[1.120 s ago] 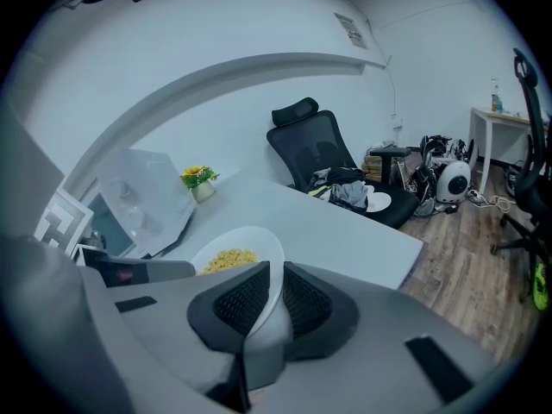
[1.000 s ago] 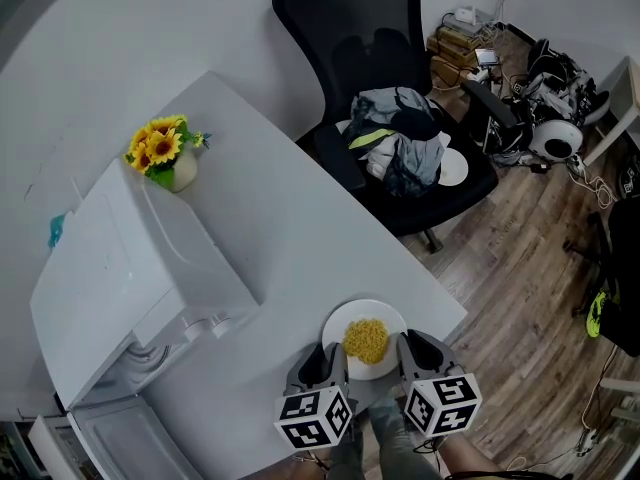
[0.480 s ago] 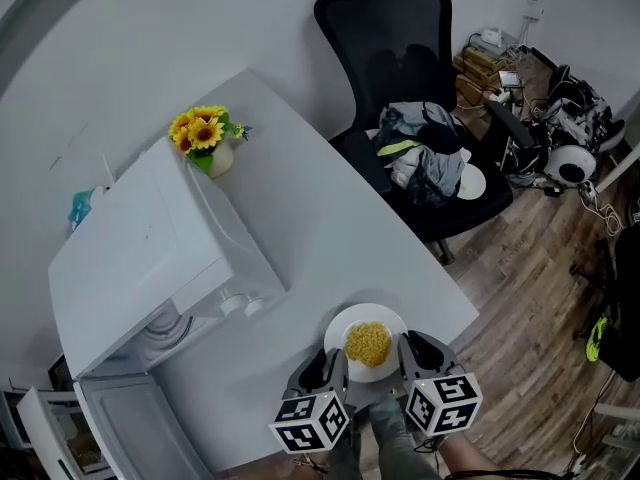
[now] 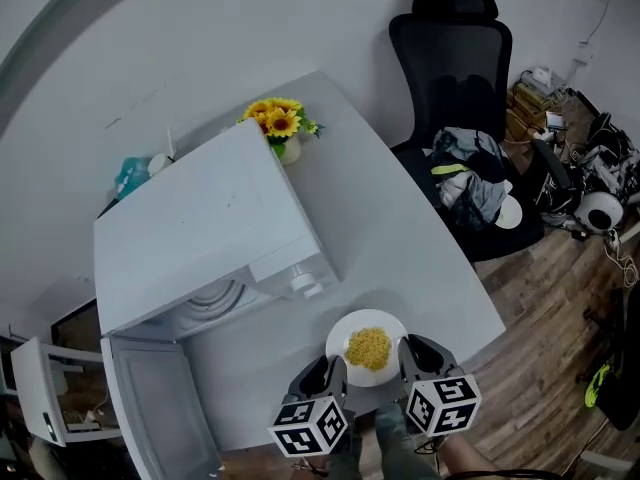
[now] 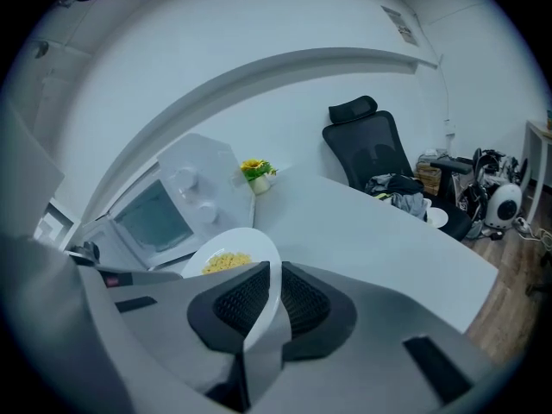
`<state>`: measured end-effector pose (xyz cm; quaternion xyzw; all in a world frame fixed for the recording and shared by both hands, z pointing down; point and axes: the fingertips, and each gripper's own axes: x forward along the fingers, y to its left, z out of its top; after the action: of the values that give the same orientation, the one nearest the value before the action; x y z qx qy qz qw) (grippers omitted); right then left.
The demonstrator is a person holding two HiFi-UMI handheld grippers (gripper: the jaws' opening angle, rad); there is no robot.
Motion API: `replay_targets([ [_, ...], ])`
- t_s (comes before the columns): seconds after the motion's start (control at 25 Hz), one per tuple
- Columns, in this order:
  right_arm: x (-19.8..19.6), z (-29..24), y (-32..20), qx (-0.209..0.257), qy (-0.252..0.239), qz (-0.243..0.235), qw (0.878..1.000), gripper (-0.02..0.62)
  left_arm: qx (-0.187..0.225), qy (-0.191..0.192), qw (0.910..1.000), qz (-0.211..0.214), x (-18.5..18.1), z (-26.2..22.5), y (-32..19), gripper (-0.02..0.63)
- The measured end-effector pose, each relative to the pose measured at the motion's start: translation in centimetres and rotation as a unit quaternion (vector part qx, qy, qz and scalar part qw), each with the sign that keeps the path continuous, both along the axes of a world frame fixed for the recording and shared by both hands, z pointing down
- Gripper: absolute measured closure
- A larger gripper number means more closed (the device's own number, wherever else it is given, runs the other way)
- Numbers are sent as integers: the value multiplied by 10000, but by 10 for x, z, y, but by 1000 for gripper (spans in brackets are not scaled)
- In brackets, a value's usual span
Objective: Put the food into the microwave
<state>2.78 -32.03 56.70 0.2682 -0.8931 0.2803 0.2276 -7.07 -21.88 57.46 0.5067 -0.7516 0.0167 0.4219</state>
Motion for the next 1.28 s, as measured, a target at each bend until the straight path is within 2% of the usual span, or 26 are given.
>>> replay_targets([
  [0.32,-52,-16,33,50,-68,-776,9969,549,65,-93,9970,-762,-38,-20,45,508],
  [0.68,-112,-37,84,119,-198,-1693,9853,549,126,-179,9862,-1641,-77,-40,109,508],
  [1.0,-150,-51,125,188,-295,-2236,9741,549,225,-268,9758,-2160,-103,-53,155,508],
  [1.28,-168,-61,149,234,-313,-2401,9700,549,290,-229,9714,-2346,-117,-60,180,508],
])
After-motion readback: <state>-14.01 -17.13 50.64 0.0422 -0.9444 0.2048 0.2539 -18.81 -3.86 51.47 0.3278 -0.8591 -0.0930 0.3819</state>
